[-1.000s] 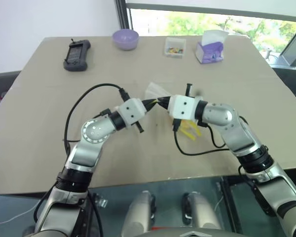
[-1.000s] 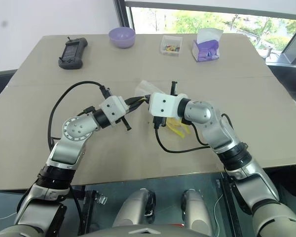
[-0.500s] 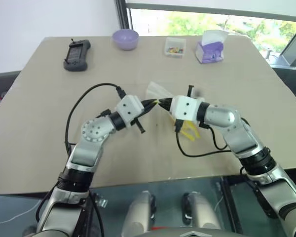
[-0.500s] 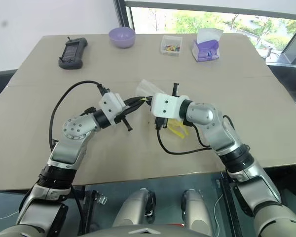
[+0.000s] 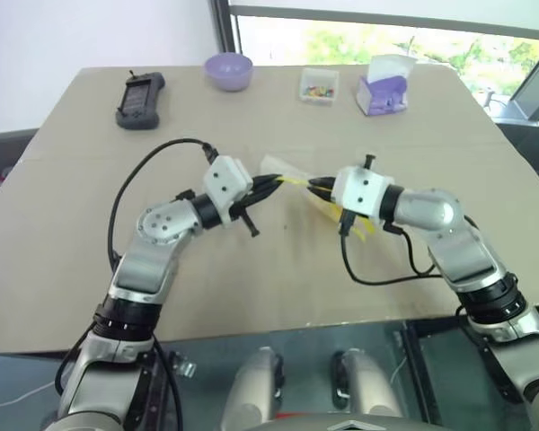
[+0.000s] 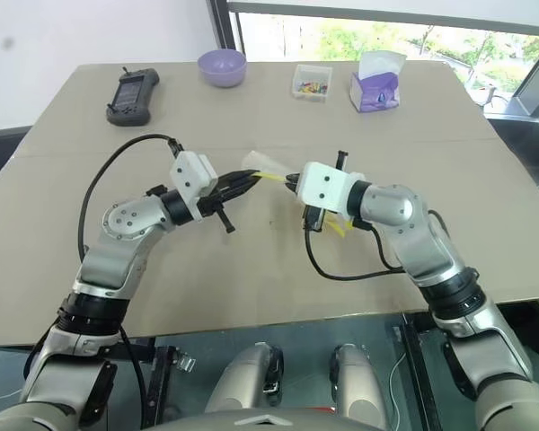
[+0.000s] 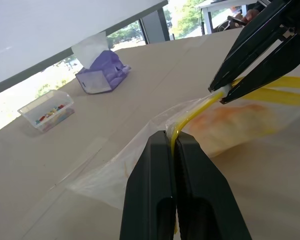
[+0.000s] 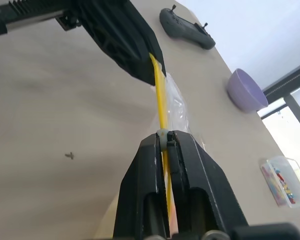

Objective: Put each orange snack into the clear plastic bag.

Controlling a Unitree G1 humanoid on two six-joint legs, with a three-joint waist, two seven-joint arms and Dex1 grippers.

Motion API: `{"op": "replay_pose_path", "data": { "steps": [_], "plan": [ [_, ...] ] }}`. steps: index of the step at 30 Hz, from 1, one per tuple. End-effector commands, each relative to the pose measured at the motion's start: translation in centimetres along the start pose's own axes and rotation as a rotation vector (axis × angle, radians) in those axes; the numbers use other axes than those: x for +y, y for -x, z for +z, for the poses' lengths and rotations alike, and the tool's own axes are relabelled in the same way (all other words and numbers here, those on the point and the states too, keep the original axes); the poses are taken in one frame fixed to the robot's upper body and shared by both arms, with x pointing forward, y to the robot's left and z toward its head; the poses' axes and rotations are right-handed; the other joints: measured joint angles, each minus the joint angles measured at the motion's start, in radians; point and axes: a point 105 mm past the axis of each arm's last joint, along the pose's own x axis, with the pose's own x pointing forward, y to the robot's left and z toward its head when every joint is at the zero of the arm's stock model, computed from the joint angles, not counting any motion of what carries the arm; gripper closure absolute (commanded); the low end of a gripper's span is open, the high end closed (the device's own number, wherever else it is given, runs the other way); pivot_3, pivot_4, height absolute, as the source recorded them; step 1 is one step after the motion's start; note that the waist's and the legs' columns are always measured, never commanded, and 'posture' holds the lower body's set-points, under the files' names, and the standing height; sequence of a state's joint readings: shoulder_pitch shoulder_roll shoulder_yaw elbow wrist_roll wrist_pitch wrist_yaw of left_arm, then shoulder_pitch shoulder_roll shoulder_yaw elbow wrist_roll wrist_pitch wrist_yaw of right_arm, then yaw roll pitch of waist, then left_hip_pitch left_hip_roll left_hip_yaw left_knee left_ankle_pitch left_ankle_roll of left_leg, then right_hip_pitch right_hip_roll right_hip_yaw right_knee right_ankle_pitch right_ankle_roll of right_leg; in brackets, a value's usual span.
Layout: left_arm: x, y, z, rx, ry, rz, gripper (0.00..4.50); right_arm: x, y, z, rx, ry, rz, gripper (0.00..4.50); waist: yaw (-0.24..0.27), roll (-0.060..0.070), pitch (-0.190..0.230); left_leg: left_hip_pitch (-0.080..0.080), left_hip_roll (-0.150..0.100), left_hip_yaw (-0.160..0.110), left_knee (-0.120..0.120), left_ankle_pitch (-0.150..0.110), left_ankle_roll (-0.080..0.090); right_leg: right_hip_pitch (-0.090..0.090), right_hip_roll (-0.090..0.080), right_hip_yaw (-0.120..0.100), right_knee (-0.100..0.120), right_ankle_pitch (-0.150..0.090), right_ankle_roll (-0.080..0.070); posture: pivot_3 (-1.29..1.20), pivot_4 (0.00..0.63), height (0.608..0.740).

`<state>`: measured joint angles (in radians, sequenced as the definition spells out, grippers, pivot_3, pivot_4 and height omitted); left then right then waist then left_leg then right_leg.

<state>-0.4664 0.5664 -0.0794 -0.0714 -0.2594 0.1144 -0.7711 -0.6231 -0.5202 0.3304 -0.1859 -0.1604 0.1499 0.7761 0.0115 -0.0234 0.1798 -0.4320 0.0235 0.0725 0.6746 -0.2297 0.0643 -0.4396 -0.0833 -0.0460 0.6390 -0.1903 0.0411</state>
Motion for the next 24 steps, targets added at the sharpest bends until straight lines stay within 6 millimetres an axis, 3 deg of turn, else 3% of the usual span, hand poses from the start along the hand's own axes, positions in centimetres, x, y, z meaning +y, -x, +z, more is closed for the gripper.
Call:
{"op": "replay_pose_path", "data": {
  "steps": [1, 16, 24],
  "plan": [
    [3.0, 1.8, 1.3, -0.021, -0.041, 0.117, 4.50, -1.7, 2.4, -2.6, 0.113, -0.028, -0.079, 4.46, 0.001, 0.000, 0.000, 0.000, 0.000, 0.000, 0.000, 0.000, 0.000, 0.000, 0.000, 0.000, 0.000, 0.000, 0.000, 0.00, 0.150, 0.740],
    [3.3, 2.3, 0.7, -0.002, -0.025, 0.136, 4.50, -2.0, 6.2, -5.8, 0.258, -0.062, -0.111, 4.46, 0.001, 0.000, 0.000, 0.000, 0.000, 0.000, -0.001, 0.000, 0.000, 0.000, 0.000, 0.000, -0.001, -0.001, 0.002, 0.00, 0.150, 0.740],
    [3.3, 2.2, 0.7, -0.003, -0.023, 0.139, 4.50, -2.6, 7.1, -6.2, 0.280, -0.065, -0.120, 4.46, 0.001, 0.000, 0.000, 0.000, 0.000, 0.000, -0.001, 0.000, 0.000, 0.000, 0.000, 0.000, -0.002, -0.001, 0.002, 0.00, 0.150, 0.740]
  ]
}}
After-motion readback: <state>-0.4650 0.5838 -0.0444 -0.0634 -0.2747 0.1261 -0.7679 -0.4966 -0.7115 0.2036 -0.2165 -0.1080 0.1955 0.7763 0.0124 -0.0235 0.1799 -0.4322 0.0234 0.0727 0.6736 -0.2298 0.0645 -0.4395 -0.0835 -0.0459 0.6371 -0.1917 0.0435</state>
